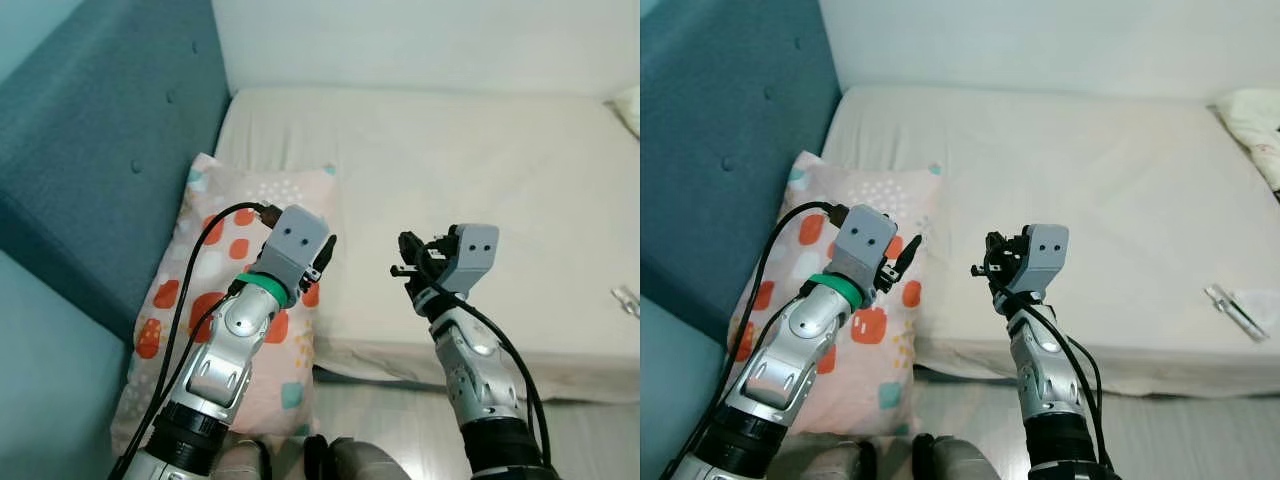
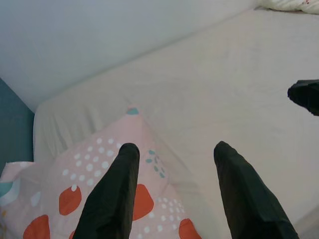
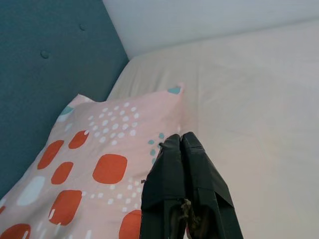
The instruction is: Clean up the room
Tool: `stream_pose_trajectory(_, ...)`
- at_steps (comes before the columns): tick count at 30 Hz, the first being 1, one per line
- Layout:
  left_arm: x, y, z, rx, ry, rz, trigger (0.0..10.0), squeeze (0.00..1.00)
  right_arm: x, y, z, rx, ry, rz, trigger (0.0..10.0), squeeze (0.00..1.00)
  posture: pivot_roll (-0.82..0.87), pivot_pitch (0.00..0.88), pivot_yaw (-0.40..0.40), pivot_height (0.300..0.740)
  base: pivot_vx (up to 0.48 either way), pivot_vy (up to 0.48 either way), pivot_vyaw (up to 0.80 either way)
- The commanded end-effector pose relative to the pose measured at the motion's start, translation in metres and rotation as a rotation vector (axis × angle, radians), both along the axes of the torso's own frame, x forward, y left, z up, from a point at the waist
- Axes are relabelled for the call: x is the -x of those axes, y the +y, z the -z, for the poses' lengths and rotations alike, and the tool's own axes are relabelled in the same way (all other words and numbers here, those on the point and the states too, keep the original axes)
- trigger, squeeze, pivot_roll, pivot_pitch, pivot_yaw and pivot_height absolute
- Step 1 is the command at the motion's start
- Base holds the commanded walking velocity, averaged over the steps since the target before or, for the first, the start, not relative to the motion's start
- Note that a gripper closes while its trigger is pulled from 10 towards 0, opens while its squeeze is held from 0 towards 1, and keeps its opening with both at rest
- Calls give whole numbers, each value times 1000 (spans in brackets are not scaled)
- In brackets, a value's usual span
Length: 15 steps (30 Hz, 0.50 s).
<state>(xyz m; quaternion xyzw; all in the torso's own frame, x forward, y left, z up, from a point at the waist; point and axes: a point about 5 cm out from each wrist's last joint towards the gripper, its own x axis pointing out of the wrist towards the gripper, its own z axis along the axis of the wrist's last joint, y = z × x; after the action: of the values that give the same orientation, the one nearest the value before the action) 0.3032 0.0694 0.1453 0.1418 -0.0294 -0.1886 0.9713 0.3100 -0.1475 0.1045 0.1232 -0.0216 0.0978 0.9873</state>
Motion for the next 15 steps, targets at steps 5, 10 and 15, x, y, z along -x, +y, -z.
stream_pose_trajectory(5,-1,2,6,-12,29,-15,10000,0,2,1,5,-9,24,-8,10000,0,-16,69,58,740,0,0,0)
stream_pose_trajectory(10,-2,3,7,-14,41,-24,10000,0,3,2,6,-13,25,-8,10000,0,-15,70,61,740,0,0,0)
stream_pose_trajectory(15,-3,4,9,-8,58,-35,10000,0,3,2,6,-16,24,-9,10000,0,-16,69,63,740,0,384,0)
